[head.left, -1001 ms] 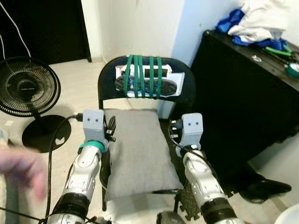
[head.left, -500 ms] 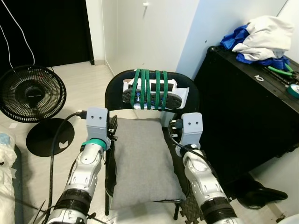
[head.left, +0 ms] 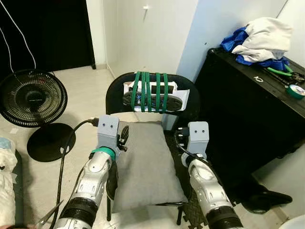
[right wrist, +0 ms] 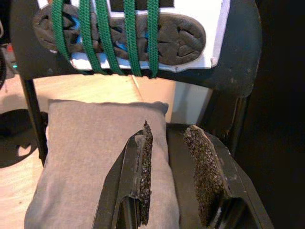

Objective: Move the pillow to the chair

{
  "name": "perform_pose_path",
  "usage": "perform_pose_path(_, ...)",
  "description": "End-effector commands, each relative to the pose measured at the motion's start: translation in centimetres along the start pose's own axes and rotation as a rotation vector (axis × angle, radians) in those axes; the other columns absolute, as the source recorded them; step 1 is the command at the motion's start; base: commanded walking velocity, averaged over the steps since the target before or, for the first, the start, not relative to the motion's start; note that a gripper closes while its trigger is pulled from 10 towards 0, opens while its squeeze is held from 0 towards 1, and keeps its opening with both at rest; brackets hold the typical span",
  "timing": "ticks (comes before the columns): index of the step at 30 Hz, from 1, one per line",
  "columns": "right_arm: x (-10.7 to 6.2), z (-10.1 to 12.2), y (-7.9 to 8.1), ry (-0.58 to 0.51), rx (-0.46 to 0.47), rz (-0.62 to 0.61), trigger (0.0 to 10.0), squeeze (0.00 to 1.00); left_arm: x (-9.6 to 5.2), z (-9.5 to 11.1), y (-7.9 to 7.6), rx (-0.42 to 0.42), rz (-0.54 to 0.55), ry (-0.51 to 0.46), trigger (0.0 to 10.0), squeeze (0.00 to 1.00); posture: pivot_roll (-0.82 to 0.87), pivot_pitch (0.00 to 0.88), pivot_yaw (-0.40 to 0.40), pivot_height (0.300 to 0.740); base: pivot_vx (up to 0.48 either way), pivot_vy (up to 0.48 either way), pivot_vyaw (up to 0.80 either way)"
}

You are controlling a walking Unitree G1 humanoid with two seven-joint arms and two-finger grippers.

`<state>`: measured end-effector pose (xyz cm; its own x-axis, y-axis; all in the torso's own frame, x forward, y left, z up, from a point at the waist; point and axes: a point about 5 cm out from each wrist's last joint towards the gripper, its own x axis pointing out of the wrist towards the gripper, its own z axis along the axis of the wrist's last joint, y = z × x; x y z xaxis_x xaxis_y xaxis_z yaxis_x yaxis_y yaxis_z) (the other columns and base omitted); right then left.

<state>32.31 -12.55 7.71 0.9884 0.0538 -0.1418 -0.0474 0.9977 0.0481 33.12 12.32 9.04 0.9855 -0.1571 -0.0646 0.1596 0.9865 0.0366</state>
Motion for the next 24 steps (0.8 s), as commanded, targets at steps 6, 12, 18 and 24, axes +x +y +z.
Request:
perform_pose_path(6, -0.6, -0.8, -1.4, 0.021, 0.029, -0.069, 10.0, 0.00, -0.2, -0.9, -0.4, 0.018, -0.028, 0.035, 10.0, 0.00, -0.07, 0.000, -0.004, 0.740, 0.000, 0.000, 0.00)
perform_pose_path(12, -1.3, -2.0, -2.2, 0.065, -0.006, -0.058, 10.0, 0.00, 0.1, -0.4, -0.2, -0.006, 0.010, 0.028, 10.0, 0.00, -0.06, 0.000, -0.027, 0.740, 0.000, 0.000, 0.00)
perform_pose_path(18, -1.0, -1.7, -2.3, 0.066, -0.015, -0.060, 10.0, 0.00, -0.2, -0.9, -0.2, 0.000, 0.015, 0.043, 10.0, 0.00, -0.06, 0.000, -0.046, 0.740, 0.000, 0.000, 0.00)
perform_pose_path(24, -0.9, -1.4, -1.9, 0.059, 0.006, -0.047, 10.0, 0.00, -0.4, -1.1, -0.2, 0.009, 0.013, 0.045, 10.0, 0.00, -0.04, 0.000, -0.039, 0.740, 0.000, 0.000, 0.00)
